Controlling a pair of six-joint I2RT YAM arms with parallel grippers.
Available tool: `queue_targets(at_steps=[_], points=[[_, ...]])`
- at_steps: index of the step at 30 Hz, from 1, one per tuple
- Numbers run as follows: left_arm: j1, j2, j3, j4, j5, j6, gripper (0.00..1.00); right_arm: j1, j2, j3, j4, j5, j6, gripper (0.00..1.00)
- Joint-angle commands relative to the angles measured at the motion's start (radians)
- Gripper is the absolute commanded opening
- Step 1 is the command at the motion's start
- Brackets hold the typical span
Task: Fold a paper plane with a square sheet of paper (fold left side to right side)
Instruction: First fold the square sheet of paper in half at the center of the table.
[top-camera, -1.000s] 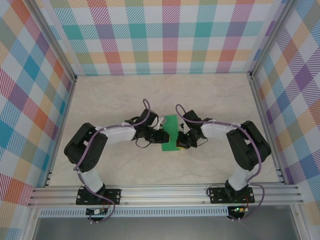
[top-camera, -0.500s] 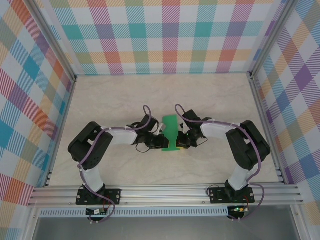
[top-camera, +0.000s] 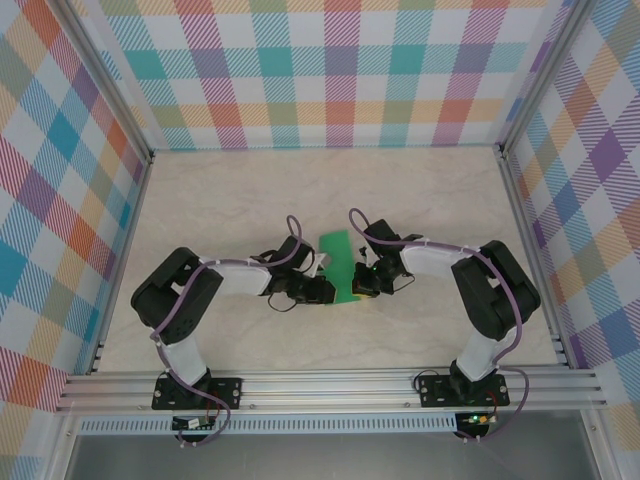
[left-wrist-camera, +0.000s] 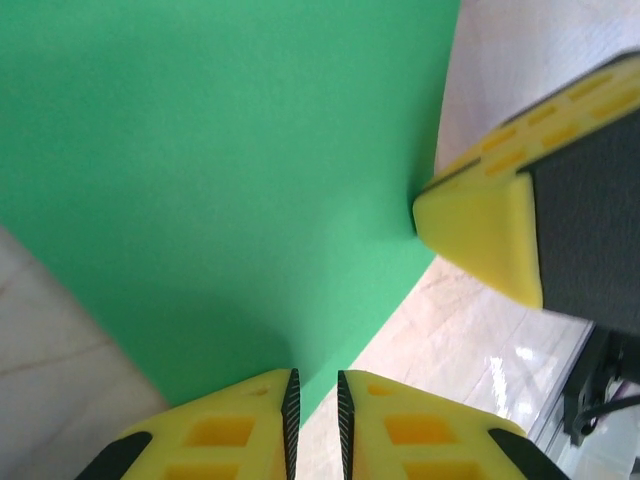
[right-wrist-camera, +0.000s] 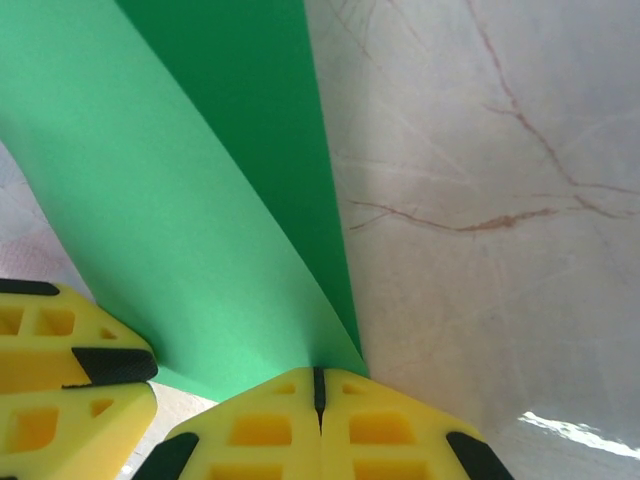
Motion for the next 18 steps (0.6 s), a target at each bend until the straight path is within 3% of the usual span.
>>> queue_targets(at_steps=[1, 11, 18], points=[[-0.02, -0.029, -0.053, -0.089, 0.044, 0.054, 0.21, 0.007, 0.061, -0.031, -0.084, 0.091, -0.01, 0.01], [0.007, -0.168, -0.008, -0.059, 0.037, -0.006, 0.22, 0.007, 0.068, -0.024, -0.1, 0.098, -0.024, 0.01], [0.025, 0.007, 0.153, -0.062, -0.01, -0.025, 0.21, 0.007, 0.068, -0.017, -0.111, 0.106, -0.032, 0.01]])
